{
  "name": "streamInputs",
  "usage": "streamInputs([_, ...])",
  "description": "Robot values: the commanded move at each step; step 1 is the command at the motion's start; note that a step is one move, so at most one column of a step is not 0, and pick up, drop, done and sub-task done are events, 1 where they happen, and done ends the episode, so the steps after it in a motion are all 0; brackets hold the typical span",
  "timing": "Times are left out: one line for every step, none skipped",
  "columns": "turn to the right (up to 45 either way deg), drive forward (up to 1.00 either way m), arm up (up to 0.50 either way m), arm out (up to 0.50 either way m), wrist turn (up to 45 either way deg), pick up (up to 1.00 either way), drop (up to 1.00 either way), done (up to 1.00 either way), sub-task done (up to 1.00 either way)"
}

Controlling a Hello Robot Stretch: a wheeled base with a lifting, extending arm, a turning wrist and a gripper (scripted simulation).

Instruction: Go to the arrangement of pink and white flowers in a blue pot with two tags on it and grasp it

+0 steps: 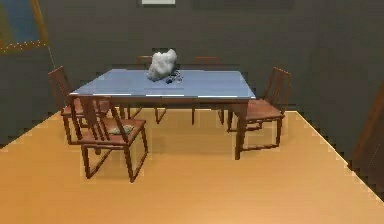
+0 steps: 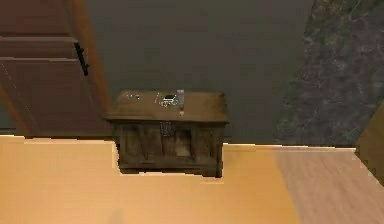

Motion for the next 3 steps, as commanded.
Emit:
streamInputs([0.0, 1.00, 0.00, 0.00, 0.0, 0.00, 0.00, 0.00, 0.00])
streamInputs([9.0, 0.00, 0.00, 0.00, 0.0, 0.00, 0.00, 0.00, 0.00])
streamInputs([0.0, 0.25, 0.00, 0.00, 0.0, 0.00, 0.00, 0.00, 0.00])
